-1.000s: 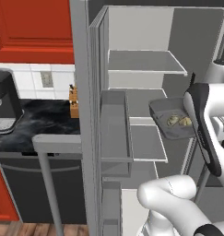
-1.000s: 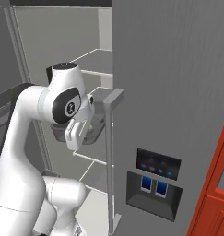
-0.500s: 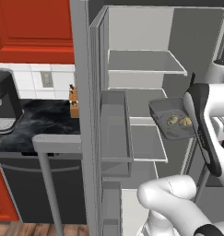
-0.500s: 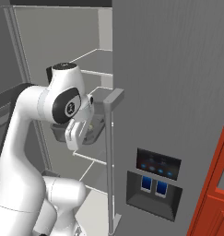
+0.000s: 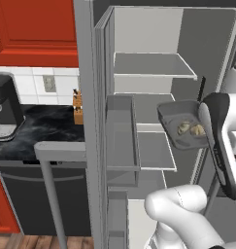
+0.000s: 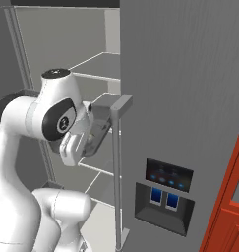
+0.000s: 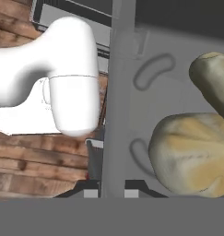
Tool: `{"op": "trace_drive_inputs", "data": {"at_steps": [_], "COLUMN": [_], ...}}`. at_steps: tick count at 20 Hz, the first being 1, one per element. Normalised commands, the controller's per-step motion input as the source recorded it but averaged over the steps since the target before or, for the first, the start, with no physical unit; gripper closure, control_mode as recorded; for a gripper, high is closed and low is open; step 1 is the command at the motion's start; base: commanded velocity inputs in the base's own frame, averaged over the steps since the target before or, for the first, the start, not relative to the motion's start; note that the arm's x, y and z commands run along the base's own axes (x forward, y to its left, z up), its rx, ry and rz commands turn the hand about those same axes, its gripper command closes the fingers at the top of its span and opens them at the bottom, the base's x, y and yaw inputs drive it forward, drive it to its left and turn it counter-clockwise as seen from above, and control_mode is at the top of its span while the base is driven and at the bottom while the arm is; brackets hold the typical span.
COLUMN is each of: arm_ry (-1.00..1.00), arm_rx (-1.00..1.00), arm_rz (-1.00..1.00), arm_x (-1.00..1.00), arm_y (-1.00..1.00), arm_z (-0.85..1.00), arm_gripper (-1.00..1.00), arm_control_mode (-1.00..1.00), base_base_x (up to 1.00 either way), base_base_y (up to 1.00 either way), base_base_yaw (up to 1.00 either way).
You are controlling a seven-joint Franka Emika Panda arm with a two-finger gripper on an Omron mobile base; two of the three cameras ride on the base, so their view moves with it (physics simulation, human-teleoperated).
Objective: Place two dumplings into each of the tupperware containers and then place the containers in the fridge.
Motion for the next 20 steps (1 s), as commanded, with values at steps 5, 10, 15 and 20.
{"op": "trace_drive_inputs", "data": {"at_steps": [5,10,15,20], "arm_ry": [-0.42,-0.25,0.0,0.05], "arm_rx": [0.0,0.0,0.02,0.04], "arm_rz": [0.0,0.0,0.0,0.0], "arm_x": [-0.34,-0.06,0.56,1.0], "arm_y": [0.16,0.17,0.03,0.0], "arm_z": [0.36,0.55,0.78,0.52], "arm_gripper": [1.0,1.0,1.0,1.0], "arm_control_mode": [-1.0,-1.0,-1.0,-1.0], "base_base_x": [0.0,0.0,0.0,0.0], "base_base_y": [0.0,0.0,0.0,0.0], "base_base_yaw": [0.0,0.0,0.0,0.0]}}
